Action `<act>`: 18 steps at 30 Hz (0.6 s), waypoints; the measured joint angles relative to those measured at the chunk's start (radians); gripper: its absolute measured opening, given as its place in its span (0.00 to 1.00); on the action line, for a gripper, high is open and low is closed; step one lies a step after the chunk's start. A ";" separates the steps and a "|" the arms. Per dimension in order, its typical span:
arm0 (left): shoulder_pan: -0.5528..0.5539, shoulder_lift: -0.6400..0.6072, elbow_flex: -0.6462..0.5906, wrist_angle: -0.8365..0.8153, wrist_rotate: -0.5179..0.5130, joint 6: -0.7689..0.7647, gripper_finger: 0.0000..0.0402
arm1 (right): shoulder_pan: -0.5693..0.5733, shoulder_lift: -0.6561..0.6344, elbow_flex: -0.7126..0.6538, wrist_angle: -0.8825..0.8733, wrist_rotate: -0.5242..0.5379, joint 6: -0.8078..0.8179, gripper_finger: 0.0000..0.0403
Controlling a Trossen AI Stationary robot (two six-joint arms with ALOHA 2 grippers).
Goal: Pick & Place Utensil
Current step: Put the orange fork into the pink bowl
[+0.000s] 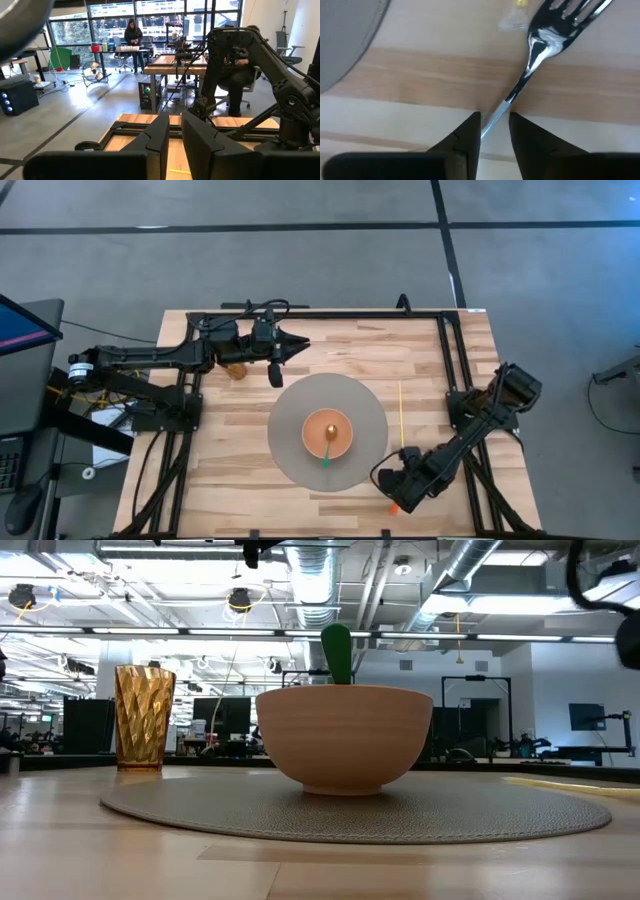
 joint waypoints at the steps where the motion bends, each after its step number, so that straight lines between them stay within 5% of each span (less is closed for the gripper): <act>1: 0.000 0.000 0.000 0.000 0.000 0.000 0.13 | -0.002 0.000 -0.001 0.000 0.014 -0.009 0.22; 8: 0.000 0.000 0.000 0.001 0.000 0.000 0.13 | 0.005 -0.002 -0.002 -0.010 0.017 -0.025 0.02; 18: 0.000 0.000 0.000 0.004 0.000 0.011 0.13 | 0.032 -0.052 0.056 -0.108 -0.029 -0.013 0.01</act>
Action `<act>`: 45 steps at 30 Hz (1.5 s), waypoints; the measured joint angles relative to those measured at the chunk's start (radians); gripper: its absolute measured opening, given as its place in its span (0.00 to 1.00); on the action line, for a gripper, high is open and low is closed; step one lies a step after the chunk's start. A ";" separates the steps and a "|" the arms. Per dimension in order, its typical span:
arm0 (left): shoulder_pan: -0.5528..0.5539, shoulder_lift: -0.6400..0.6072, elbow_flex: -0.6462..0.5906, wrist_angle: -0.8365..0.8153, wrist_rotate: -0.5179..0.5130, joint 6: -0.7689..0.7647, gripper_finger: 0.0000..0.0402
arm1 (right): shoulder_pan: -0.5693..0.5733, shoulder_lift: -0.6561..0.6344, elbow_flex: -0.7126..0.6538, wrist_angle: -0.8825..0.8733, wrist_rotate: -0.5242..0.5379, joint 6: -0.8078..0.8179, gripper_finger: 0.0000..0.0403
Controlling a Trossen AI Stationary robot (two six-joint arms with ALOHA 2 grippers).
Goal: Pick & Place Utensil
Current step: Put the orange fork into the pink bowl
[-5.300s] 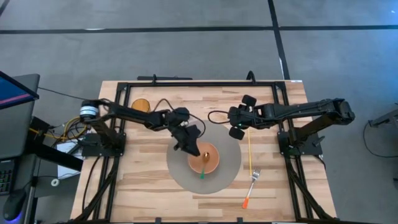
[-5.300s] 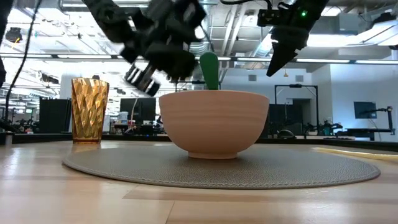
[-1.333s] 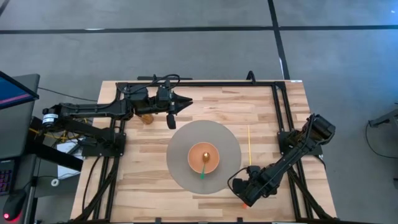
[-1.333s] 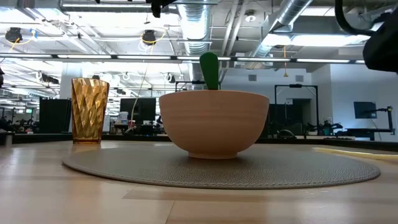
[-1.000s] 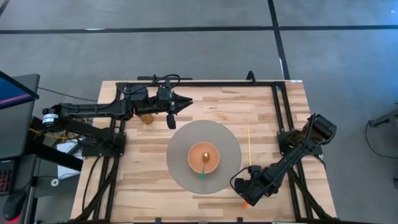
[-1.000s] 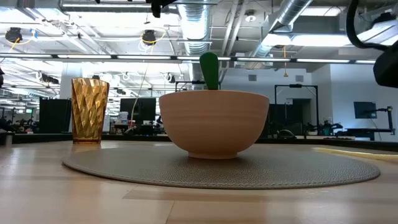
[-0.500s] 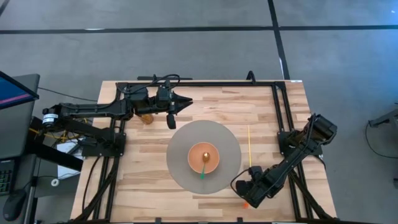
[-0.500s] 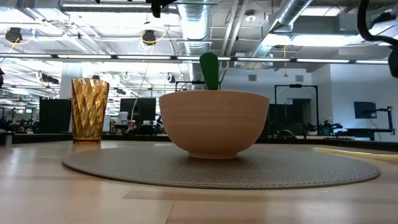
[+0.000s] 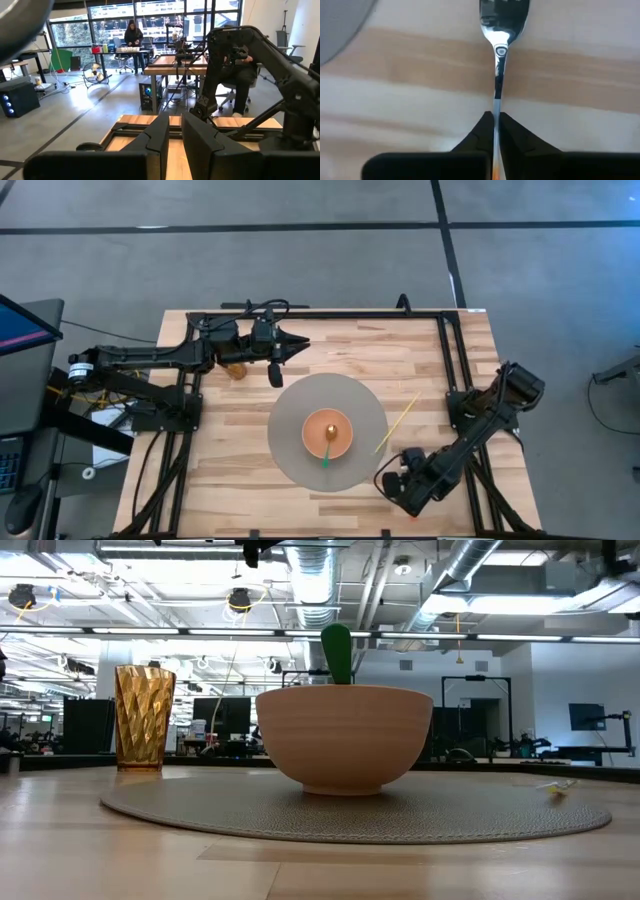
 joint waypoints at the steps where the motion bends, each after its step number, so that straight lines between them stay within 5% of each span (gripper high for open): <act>1: 0.000 0.000 0.000 0.000 0.000 0.000 0.13 | 0.000 -0.018 0.007 -0.020 0.017 -0.008 0.01; 9: 0.000 0.000 0.000 0.004 0.000 0.000 0.13 | -0.062 -0.189 0.074 -0.184 0.221 -0.195 0.02; 13: 0.000 0.000 0.000 0.004 0.000 0.001 0.13 | -0.158 -0.284 0.079 -0.162 0.335 -0.427 0.01; 17: 0.000 0.000 0.000 0.004 0.000 0.001 0.13 | -0.311 -0.338 0.079 -0.068 0.331 -0.739 0.02; 22: 0.001 0.000 0.000 0.004 0.000 0.001 0.13 | -0.527 -0.311 0.080 0.237 0.043 -1.136 0.02; 28: 0.021 0.000 0.000 0.003 0.000 0.001 0.13 | -0.693 -0.210 0.081 0.354 -0.383 -1.243 0.02; 45: 0.074 0.000 0.000 -0.005 0.000 0.001 0.13 | -0.784 -0.017 0.081 0.216 -0.760 -1.252 0.02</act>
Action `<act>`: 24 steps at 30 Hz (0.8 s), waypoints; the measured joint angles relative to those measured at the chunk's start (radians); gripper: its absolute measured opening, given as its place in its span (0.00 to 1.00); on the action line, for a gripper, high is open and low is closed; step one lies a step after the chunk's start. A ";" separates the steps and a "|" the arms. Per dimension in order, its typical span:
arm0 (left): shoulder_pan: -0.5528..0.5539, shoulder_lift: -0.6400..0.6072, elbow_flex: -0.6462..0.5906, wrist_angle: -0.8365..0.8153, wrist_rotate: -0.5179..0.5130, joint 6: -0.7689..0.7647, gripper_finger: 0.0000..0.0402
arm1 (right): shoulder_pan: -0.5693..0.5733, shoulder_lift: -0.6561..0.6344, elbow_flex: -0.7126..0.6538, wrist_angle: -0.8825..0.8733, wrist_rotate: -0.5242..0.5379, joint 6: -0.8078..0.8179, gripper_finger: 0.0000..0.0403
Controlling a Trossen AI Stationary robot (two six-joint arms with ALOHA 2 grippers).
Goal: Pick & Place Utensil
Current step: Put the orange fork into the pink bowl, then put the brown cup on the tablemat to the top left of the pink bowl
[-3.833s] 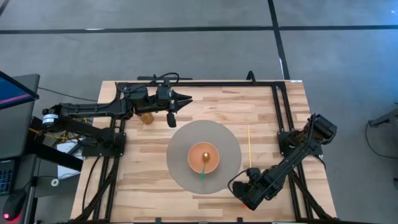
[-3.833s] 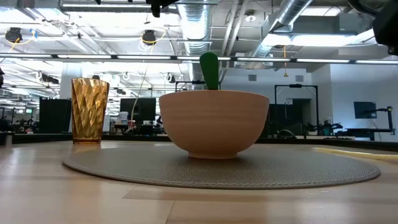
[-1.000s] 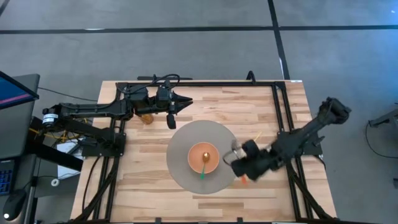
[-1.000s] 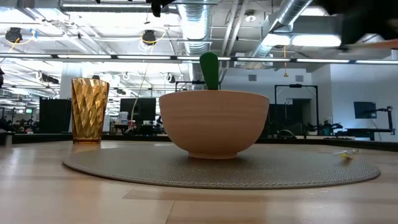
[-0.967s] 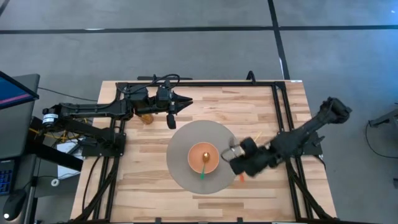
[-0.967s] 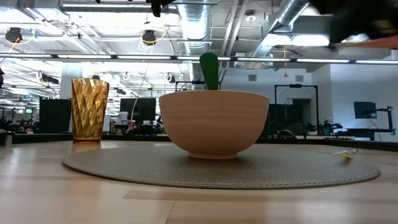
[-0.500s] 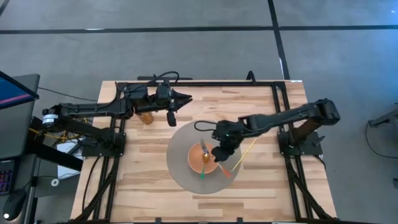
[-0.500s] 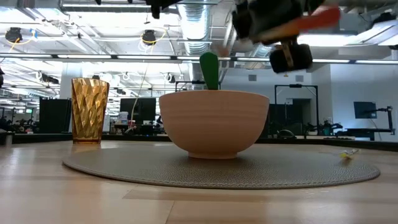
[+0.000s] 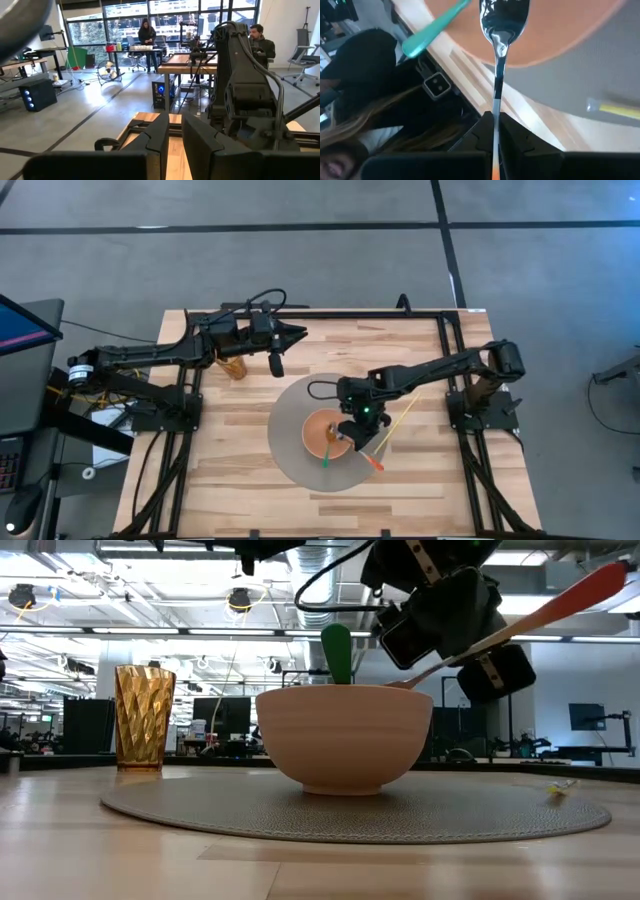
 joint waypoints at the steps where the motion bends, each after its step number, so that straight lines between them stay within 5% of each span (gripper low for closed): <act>1: 0.000 0.000 0.000 0.000 0.000 0.000 0.13 | -0.001 0.004 0.000 0.002 -0.009 0.000 0.02; 24: 0.000 0.000 0.000 -0.002 0.000 0.000 0.13 | -0.122 0.006 0.001 0.078 -0.010 0.020 0.18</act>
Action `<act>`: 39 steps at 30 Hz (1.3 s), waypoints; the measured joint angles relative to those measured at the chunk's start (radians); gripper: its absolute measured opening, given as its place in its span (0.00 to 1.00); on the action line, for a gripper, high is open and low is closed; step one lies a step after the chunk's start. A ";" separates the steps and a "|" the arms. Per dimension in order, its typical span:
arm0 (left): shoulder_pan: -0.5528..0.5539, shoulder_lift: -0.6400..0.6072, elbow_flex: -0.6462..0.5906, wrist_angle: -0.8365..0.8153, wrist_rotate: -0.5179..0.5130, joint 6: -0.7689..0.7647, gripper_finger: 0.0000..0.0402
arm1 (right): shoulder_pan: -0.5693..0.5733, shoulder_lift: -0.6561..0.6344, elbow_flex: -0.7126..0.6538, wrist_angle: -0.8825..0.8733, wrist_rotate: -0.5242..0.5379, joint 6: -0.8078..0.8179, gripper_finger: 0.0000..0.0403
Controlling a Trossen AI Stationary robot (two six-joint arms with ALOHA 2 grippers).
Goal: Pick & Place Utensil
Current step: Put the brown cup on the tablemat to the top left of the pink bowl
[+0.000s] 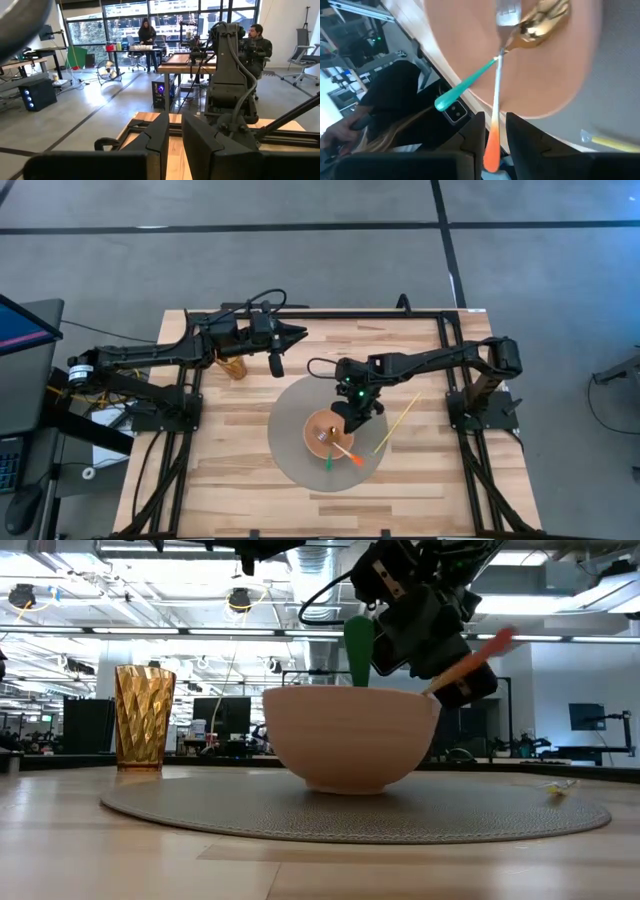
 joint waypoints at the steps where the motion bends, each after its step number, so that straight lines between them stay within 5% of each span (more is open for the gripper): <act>1: 0.000 0.000 0.000 -0.001 0.000 0.000 0.13 | -0.003 0.000 0.000 0.009 -0.002 -0.005 0.18; 11: 0.000 0.000 0.000 -0.029 0.000 0.014 0.13 | -0.031 -0.070 0.034 0.016 0.013 -0.223 0.18; 18: 0.000 -0.060 0.000 -0.166 -0.134 0.056 0.13 | -0.032 -0.301 0.050 -0.156 0.287 -0.402 0.18; 23: 0.000 -0.158 0.000 -0.328 -0.285 0.060 0.13 | -0.030 -0.510 0.050 -0.232 0.352 -0.540 0.18; 31: 0.001 -0.272 0.000 -0.450 -0.311 0.050 0.21 | -0.069 -0.750 0.040 -0.294 0.667 -0.874 0.18; 39: 0.001 -0.311 0.067 -0.701 -0.310 -0.135 0.35 | -0.249 -0.912 -0.192 -0.101 0.609 -0.952 0.18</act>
